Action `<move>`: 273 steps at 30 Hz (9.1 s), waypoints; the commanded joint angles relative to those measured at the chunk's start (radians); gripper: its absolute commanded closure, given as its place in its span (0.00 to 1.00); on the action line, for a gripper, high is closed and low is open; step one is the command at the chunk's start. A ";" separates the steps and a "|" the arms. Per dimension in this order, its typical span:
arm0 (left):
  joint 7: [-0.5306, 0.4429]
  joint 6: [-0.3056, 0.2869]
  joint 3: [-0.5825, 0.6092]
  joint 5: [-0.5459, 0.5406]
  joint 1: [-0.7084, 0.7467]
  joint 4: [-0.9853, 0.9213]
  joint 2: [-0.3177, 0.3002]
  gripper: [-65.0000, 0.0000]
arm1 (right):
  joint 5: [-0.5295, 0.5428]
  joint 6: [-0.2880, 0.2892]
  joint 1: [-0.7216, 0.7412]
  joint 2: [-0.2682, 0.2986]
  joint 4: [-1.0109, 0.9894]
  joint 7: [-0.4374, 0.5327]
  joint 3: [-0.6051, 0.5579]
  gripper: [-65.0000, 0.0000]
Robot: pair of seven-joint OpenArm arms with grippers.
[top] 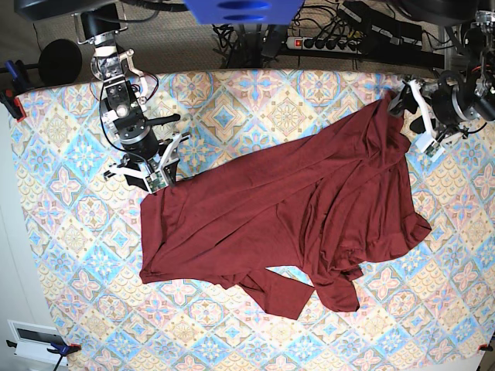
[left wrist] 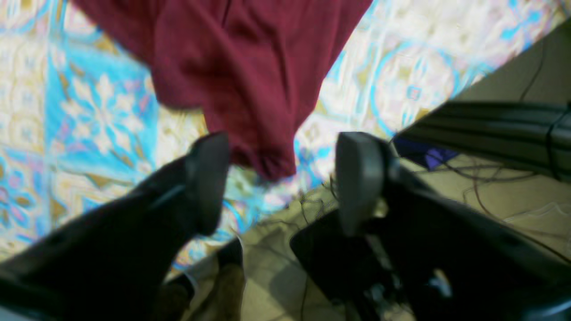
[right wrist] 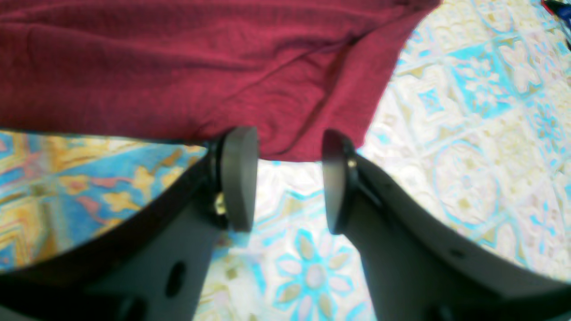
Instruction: Layout the t-shirt on the table in an organized manner, then fold the t-shirt properly
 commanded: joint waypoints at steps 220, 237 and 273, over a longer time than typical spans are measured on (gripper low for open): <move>-0.433 0.266 0.141 0.265 -0.295 -0.515 0.140 0.82 | 0.686 -0.003 0.662 0.124 -0.696 -0.062 0.524 1.00; -0.373 0.267 0.360 0.171 -0.499 -0.519 0.374 0.51 | 0.686 -0.003 0.658 0.123 -0.690 -0.066 0.522 1.00; -0.359 0.266 -0.113 0.121 -0.602 -0.277 0.209 1.00 | 0.684 -0.003 0.592 0.104 -0.662 -0.119 0.522 1.00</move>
